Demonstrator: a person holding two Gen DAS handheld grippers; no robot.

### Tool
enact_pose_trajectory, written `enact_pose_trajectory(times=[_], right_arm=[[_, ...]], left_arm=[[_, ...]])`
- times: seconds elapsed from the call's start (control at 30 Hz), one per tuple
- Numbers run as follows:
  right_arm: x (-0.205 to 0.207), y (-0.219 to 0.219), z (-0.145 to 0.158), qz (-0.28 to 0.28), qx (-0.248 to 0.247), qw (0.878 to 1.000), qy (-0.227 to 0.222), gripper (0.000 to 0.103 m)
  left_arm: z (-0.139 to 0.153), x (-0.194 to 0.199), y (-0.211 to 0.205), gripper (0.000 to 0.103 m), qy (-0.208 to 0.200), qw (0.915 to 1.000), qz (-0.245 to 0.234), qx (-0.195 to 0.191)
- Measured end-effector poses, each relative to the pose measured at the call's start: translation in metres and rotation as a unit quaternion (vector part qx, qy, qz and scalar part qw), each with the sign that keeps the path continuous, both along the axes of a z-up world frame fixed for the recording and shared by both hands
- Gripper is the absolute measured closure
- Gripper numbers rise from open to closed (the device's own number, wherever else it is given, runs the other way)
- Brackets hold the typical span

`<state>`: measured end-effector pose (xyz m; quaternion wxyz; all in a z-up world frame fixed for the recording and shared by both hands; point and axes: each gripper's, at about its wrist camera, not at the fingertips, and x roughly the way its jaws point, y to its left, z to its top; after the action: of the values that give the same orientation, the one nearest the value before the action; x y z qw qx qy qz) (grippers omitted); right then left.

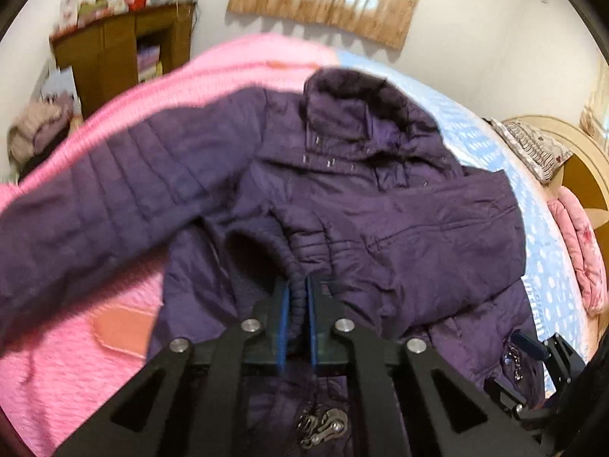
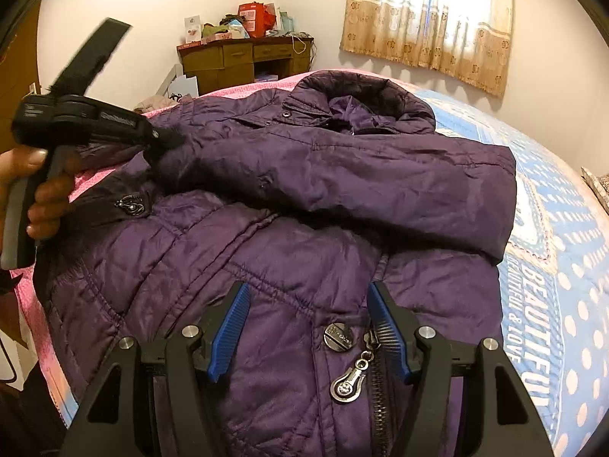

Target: Fold large clothes

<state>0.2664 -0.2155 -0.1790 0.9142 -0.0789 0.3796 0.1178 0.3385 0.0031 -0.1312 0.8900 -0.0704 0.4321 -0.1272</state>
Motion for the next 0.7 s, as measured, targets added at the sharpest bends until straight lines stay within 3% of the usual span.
enact_pose_trajectory(times=[0.13, 0.27, 0.33, 0.43, 0.5, 0.6, 0.7], right_arm=[[0.002, -0.003, -0.002, 0.0, 0.01, 1.0, 0.005, 0.038], [0.005, -0.003, -0.006, -0.004, 0.007, 1.0, 0.019, 0.035], [0.007, -0.003, -0.003, -0.001, 0.001, 0.999, 0.035, 0.035], [0.007, -0.011, 0.02, -0.015, -0.007, 1.0, 0.021, 0.035], [0.011, -0.026, 0.047, -0.037, 0.003, 0.999, -0.014, 0.035], [0.032, -0.039, 0.076, -0.08, -0.01, 0.995, -0.062, 0.035], [0.067, -0.045, 0.087, -0.116, -0.013, 0.987, -0.11, 0.035]], left_arm=[[0.018, -0.013, 0.016, 0.096, -0.034, 0.9993, 0.015, 0.011], [0.002, -0.013, 0.022, 0.095, -0.021, 0.999, 0.018, 0.036], [-0.009, -0.013, 0.017, 0.086, -0.007, 0.9985, 0.012, 0.053], [0.003, -0.02, 0.017, 0.062, -0.013, 0.9964, 0.023, 0.081], [0.026, -0.03, 0.02, 0.035, -0.071, 0.9917, 0.035, 0.101], [0.055, -0.033, 0.016, 0.012, -0.141, 0.9801, 0.056, 0.128], [0.057, -0.016, -0.002, 0.008, -0.148, 0.9792, 0.053, 0.129]])
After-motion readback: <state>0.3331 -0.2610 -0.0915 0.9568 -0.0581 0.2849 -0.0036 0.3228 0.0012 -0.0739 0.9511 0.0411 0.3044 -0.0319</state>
